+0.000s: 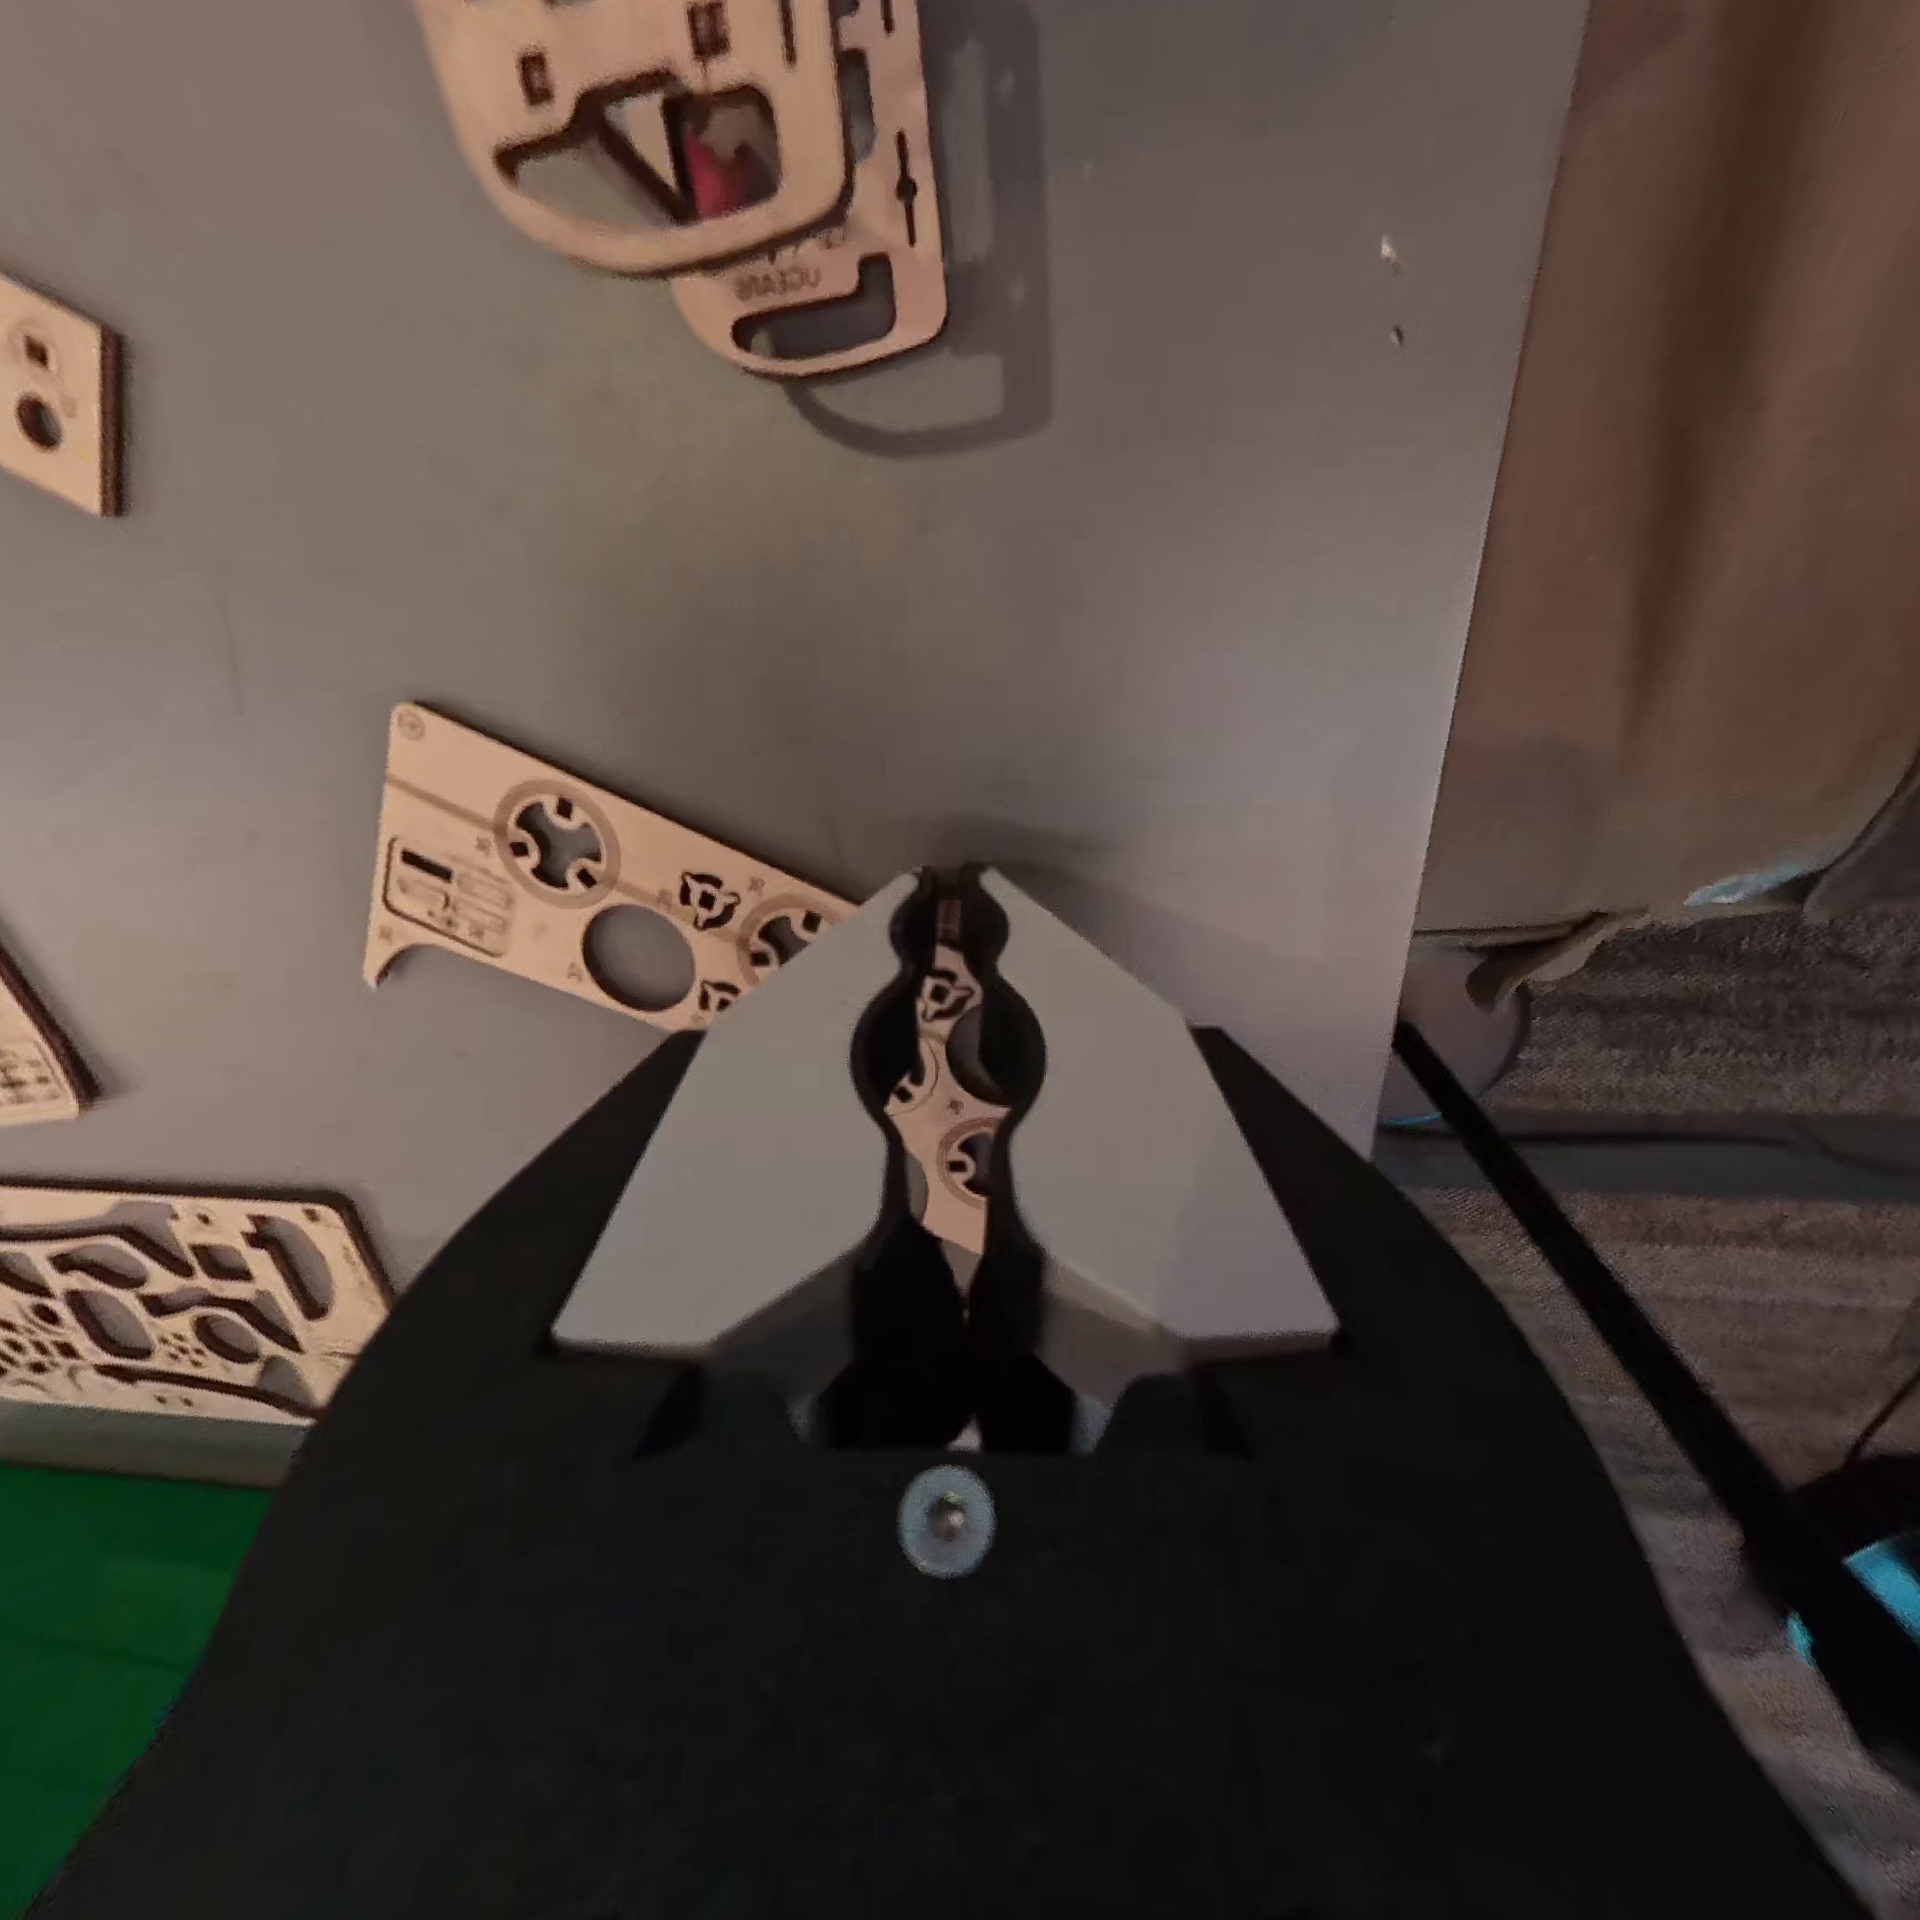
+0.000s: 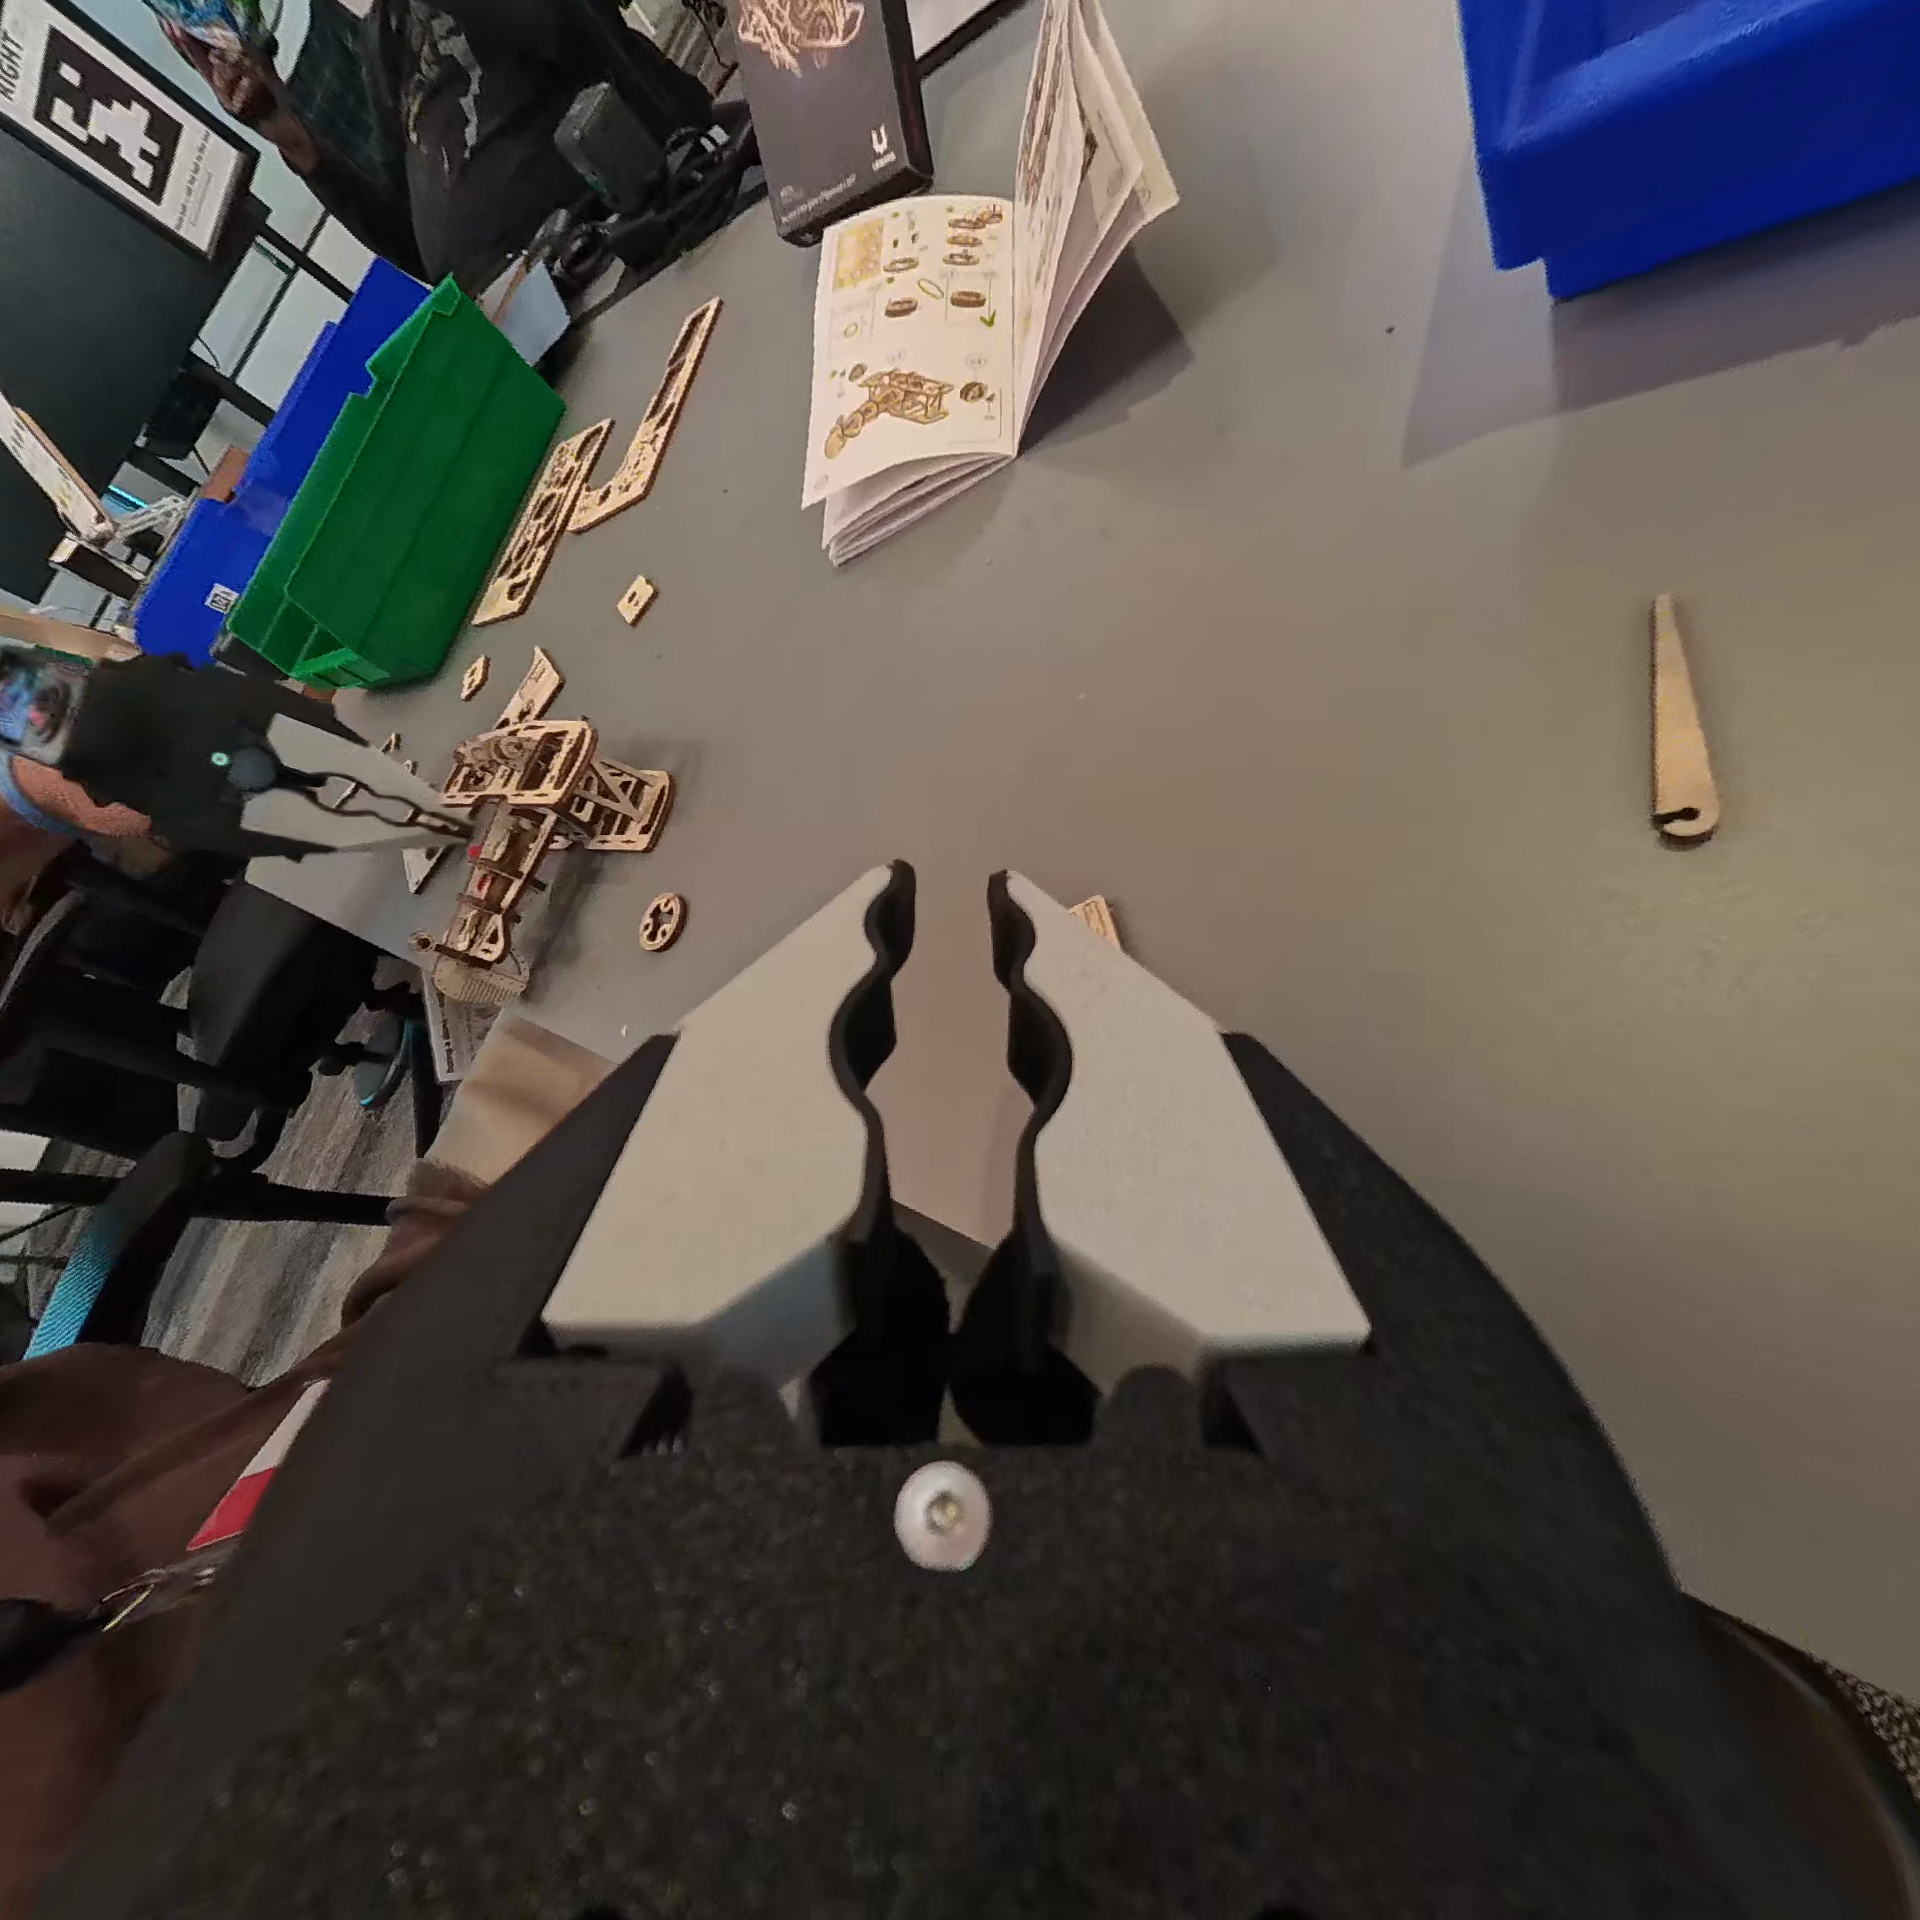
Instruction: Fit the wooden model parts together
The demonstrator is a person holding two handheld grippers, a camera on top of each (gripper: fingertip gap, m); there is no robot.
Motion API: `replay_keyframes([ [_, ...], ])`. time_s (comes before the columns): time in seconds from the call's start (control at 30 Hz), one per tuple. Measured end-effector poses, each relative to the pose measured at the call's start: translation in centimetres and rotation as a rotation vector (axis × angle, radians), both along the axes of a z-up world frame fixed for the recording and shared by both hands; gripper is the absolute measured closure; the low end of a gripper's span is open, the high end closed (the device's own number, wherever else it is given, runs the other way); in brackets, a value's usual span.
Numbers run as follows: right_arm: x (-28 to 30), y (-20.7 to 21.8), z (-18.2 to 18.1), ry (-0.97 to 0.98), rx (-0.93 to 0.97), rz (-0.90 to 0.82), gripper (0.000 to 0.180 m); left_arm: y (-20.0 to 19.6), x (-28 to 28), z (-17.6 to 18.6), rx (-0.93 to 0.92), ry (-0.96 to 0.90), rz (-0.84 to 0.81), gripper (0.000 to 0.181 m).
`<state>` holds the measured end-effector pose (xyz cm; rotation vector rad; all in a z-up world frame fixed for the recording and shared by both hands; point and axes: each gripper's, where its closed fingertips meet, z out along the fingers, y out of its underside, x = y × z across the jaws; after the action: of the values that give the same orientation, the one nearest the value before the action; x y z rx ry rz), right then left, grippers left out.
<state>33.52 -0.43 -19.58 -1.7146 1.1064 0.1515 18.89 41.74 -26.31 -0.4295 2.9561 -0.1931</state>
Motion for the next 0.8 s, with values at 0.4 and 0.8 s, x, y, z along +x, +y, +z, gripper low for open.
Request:
replay_keyframes([
  [0.4, 0.1, -0.1, -0.5, 0.024, 0.010, 0.003, 0.166, 1.6, 8.2, 6.0, -0.319, -0.098, 0.453, 0.180],
  [0.8, 0.2, -0.5, -0.5, 0.034, 0.012, 0.000, 0.166, 3.0, 10.6, 1.0, -0.352, 0.167, 0.951, 0.180],
])
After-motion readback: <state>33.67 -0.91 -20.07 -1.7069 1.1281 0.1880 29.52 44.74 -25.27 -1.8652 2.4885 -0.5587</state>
